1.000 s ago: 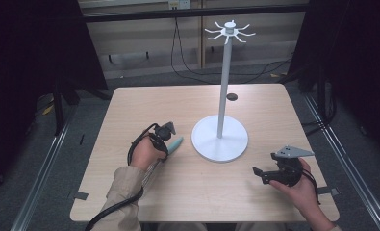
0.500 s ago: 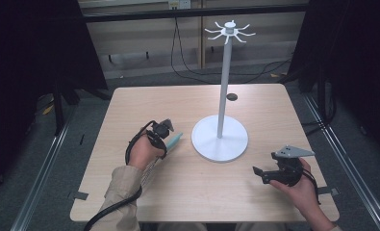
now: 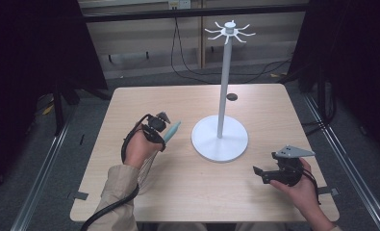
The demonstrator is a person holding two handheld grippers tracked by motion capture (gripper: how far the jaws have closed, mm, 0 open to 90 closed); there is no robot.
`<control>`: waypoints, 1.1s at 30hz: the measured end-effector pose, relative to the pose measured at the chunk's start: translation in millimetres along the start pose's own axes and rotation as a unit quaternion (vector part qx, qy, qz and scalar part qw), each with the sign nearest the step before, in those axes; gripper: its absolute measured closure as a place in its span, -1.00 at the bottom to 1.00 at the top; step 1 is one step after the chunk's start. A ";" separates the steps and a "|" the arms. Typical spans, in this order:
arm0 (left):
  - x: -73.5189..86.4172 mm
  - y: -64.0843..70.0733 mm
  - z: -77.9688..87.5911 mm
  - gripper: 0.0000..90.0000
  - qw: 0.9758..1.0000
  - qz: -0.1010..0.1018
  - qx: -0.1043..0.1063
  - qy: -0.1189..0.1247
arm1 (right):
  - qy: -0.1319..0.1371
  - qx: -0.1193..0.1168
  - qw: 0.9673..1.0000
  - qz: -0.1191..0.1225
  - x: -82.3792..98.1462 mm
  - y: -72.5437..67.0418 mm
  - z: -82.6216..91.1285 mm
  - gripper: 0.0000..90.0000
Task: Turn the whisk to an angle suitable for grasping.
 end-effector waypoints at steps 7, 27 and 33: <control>-8.1 -3.6 11.7 0.55 0.999 0.008 -0.007 0.036 | 0.001 0.001 1.000 0.001 -0.3 0.1 0.1 -0.82; -35.2 -7.0 38.4 0.55 0.988 0.023 -0.024 0.152 | 0.000 0.000 1.000 0.001 0.0 -0.4 -0.1 -0.82; -41.6 -9.6 46.3 0.55 0.981 0.033 -0.032 0.187 | 0.000 0.000 1.000 -0.001 0.1 -0.8 -0.3 -0.83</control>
Point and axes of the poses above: each handheld gripper's, and its own axes: z roughly backward along the jaws, x roughly out of its underside, y roughly to its right, the point moved 10 cm from there along -z, roughly forward along the jaws, and after that the axes turned 9 degrees about y, right-handed, at the moved point
